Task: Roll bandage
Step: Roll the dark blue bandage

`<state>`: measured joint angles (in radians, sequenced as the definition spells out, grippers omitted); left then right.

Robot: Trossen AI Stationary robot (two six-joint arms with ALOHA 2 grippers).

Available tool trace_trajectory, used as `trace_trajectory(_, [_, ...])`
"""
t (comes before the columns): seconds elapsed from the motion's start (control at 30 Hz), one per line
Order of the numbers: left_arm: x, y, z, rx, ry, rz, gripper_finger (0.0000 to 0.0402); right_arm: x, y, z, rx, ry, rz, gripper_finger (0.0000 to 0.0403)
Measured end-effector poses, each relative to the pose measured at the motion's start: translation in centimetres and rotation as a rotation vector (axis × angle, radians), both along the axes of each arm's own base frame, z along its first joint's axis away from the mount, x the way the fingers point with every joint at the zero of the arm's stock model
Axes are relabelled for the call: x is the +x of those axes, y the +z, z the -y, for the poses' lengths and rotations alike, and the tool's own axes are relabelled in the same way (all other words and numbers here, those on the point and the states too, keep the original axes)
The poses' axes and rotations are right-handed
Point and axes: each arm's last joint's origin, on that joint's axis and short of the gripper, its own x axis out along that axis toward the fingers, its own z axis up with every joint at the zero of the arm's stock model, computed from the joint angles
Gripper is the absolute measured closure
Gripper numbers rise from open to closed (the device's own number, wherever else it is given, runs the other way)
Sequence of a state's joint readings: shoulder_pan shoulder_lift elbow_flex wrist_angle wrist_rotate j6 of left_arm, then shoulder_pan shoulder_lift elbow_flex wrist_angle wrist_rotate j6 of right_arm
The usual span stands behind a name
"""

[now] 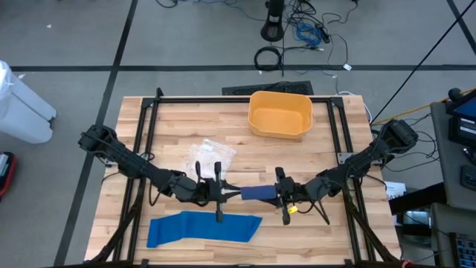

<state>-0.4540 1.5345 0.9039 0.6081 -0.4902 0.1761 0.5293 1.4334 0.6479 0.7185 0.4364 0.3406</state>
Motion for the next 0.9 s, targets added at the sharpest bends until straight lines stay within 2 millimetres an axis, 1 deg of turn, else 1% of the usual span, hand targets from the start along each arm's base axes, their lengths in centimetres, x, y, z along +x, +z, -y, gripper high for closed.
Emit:
trace_trajectory(0.27, [-0.1,-0.8,-0.2,0.154,0.054,-0.08,0.0396,0.0,0.6,0.1,0.096,0.064,0.03,0.0403])
trace_trajectory(0.6, [-0.2,-0.9,0.0,0.228,0.071,-0.102,0.0396,0.4,0.6,0.8,0.212,0.057,0.013,0.0403])
trace_trajectory(0.73, [-0.4,-1.2,0.2,0.3,0.098,-0.137,0.0396,0.5,0.6,1.2,0.326,0.039,0.001,0.0403])
trace_trajectory(0.9, [-0.6,-1.3,0.5,0.35,0.122,-0.151,0.0396,0.7,0.6,1.4,0.46,0.021,-0.02,0.0403])
